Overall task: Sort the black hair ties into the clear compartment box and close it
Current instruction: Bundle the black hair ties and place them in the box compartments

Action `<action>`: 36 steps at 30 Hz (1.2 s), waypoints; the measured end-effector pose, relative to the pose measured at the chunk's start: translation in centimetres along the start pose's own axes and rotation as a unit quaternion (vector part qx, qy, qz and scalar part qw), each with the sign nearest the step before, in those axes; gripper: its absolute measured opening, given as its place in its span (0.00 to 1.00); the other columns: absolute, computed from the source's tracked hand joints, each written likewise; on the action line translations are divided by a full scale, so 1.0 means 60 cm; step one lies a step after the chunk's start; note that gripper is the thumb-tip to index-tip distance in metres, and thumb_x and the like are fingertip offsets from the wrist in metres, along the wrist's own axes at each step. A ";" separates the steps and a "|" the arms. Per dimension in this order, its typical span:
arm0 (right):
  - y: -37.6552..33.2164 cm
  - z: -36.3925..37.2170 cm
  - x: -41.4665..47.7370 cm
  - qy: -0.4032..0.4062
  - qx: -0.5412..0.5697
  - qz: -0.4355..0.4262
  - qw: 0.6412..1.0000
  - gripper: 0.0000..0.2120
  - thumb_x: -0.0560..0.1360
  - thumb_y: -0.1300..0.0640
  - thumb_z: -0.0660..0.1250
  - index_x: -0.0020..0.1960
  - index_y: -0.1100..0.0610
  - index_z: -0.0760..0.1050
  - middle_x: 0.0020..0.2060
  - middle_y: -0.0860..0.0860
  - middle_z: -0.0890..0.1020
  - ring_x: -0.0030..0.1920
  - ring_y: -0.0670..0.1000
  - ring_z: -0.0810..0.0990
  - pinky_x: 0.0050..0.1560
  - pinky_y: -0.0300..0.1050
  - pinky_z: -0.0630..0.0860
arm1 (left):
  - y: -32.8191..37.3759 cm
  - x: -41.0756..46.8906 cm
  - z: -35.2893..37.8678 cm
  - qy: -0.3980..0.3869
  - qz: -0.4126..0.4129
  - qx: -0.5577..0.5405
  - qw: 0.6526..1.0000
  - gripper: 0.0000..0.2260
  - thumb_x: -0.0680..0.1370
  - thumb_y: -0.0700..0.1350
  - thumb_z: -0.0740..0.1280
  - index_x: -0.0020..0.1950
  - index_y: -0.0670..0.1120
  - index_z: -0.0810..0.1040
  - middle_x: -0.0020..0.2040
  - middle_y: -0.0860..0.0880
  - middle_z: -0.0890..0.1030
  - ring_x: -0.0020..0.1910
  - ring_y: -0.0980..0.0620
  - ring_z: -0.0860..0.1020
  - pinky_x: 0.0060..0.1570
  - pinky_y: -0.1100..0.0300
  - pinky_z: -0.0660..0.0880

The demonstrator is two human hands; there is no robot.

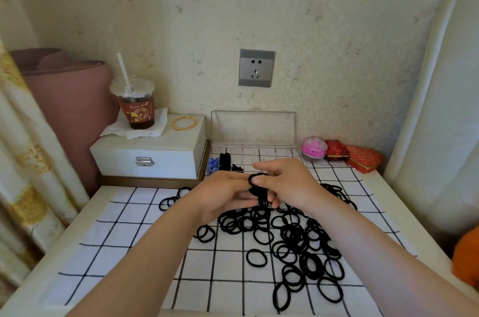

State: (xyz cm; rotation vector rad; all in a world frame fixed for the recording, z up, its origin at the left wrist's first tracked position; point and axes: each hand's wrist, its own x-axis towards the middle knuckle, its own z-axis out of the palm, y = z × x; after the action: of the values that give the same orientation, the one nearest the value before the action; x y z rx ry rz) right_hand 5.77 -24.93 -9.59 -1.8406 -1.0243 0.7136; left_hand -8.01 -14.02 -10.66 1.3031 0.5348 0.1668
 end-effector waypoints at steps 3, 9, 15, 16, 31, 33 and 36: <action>0.006 -0.001 0.006 0.012 -0.035 -0.002 0.999 0.25 0.75 0.56 0.74 0.71 0.52 0.74 0.30 0.53 0.81 0.26 0.52 0.79 0.33 0.47 0.81 | 0.003 -0.001 -0.003 -0.009 -0.002 -0.043 0.999 0.11 0.81 0.42 0.63 0.58 0.40 0.82 0.54 0.41 0.84 0.55 0.45 0.82 0.60 0.51 0.78; 0.000 0.005 0.007 -0.013 -0.101 -0.032 0.994 0.23 0.72 0.54 0.77 0.66 0.50 0.78 0.33 0.46 0.79 0.26 0.44 0.77 0.27 0.37 0.74 | 0.002 -0.002 -0.009 0.024 -0.009 0.008 1.000 0.11 0.79 0.41 0.69 0.60 0.41 0.82 0.55 0.43 0.85 0.53 0.49 0.83 0.54 0.55 0.81; -0.008 -0.004 0.013 0.013 -0.108 -0.069 0.992 0.22 0.70 0.48 0.77 0.62 0.41 0.76 0.39 0.45 0.83 0.30 0.42 0.81 0.31 0.35 0.73 | 0.007 -0.003 -0.027 0.082 0.003 -0.008 0.997 0.08 0.80 0.41 0.68 0.56 0.41 0.83 0.51 0.43 0.85 0.43 0.52 0.83 0.50 0.58 0.82; -0.009 -0.005 0.012 0.031 -0.115 -0.078 0.990 0.17 0.71 0.47 0.76 0.58 0.41 0.77 0.40 0.45 0.83 0.31 0.42 0.81 0.35 0.36 0.73 | 0.007 -0.001 -0.031 0.110 0.012 0.001 0.994 0.07 0.79 0.41 0.68 0.54 0.42 0.83 0.50 0.44 0.85 0.42 0.53 0.82 0.50 0.57 0.82; 0.024 0.027 -0.008 -0.132 -0.481 -0.035 0.866 0.20 0.71 0.44 0.73 0.61 0.50 0.82 0.53 0.48 0.84 0.51 0.49 0.80 0.49 0.44 0.77 | -0.002 -0.002 -0.046 0.229 0.072 0.146 0.960 0.11 0.79 0.44 0.69 0.61 0.46 0.81 0.49 0.51 0.83 0.43 0.53 0.82 0.49 0.60 0.82; 0.023 0.031 -0.005 -0.123 -0.490 -0.045 0.862 0.13 0.72 0.48 0.72 0.53 0.52 0.84 0.48 0.49 0.85 0.48 0.50 0.81 0.48 0.45 0.79 | -0.005 -0.002 -0.044 0.225 0.076 0.160 0.958 0.12 0.79 0.44 0.68 0.62 0.46 0.81 0.48 0.52 0.83 0.43 0.54 0.82 0.49 0.61 0.82; 0.022 0.034 -0.002 -0.135 -0.508 -0.062 0.849 0.07 0.73 0.53 0.69 0.47 0.53 0.84 0.43 0.47 0.84 0.43 0.49 0.78 0.43 0.43 0.76 | -0.008 0.000 -0.041 0.221 0.078 0.172 0.957 0.12 0.79 0.45 0.68 0.63 0.46 0.81 0.48 0.53 0.83 0.43 0.55 0.82 0.49 0.61 0.82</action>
State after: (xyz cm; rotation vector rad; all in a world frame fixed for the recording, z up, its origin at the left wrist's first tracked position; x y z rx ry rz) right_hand 4.56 -24.50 -11.69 -2.5461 -1.9403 0.3459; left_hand -9.25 -11.98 -11.50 1.6605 0.8694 0.5237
